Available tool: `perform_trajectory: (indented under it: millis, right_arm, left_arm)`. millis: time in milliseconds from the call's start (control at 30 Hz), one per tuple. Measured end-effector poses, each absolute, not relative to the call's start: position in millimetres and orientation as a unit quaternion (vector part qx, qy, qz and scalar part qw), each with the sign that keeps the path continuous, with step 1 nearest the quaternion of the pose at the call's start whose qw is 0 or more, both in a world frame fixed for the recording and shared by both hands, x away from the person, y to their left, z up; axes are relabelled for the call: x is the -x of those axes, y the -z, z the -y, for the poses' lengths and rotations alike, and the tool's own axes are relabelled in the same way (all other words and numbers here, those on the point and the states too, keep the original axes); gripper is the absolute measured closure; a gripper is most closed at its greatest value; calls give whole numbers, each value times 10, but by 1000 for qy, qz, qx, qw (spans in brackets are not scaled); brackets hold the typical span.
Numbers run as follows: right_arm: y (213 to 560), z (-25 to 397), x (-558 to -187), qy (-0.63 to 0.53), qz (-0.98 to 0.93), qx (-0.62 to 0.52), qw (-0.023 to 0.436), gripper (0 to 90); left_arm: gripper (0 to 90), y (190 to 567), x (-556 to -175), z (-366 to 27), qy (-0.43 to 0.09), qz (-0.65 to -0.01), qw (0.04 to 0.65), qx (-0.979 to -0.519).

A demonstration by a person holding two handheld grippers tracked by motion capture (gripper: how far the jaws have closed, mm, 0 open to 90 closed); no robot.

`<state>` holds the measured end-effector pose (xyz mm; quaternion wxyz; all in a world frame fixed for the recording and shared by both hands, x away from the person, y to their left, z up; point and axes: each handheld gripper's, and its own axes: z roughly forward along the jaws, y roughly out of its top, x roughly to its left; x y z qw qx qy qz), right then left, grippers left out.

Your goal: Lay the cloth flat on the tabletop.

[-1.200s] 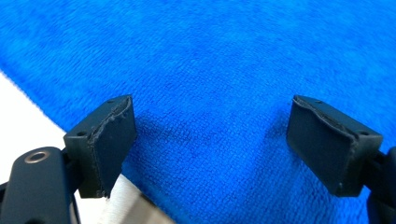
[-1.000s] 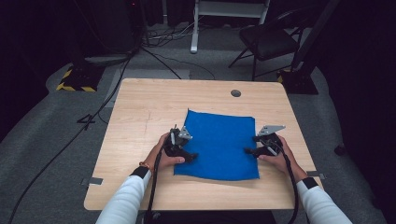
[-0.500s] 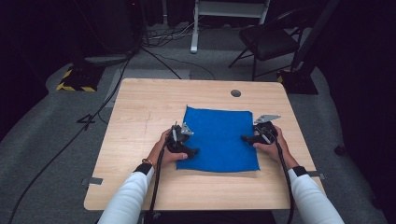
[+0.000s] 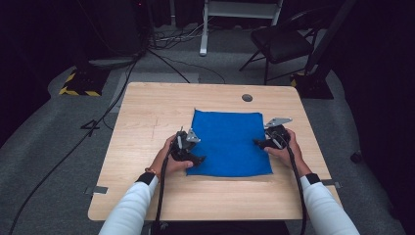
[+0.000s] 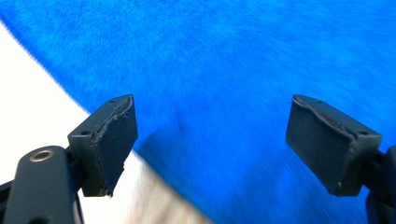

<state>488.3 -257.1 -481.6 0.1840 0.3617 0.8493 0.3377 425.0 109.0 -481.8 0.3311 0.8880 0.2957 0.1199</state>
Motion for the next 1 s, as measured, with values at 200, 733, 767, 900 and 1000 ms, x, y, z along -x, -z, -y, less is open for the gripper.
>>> perform_trajectory:
  millis: [200, 733, 767, 900, 1000]
  right_arm:
    - [4665, 2233, -4518, -378, -864, -293, 154, 338]
    - [4809, 868, -3787, -396, -908, -91, 100, 507]
    - [4824, 836, -3786, -394, -909, -89, 99, 512]
    - [4883, 707, -3792, -389, -912, -85, 102, 524]
    - [4901, 646, -3803, -390, -911, -85, 105, 525]
  left_arm:
    - [167, 4790, -3969, -1429, -132, -307, 326, -884]
    - [171, 4920, -3739, -1922, -147, -347, 302, -876]
    - [170, 4932, -3735, -1923, -146, -349, 302, -875]
    - [165, 4954, -3751, -1959, -138, -351, 309, -873]
    - [166, 4962, -3760, -1987, -131, -350, 313, -873]
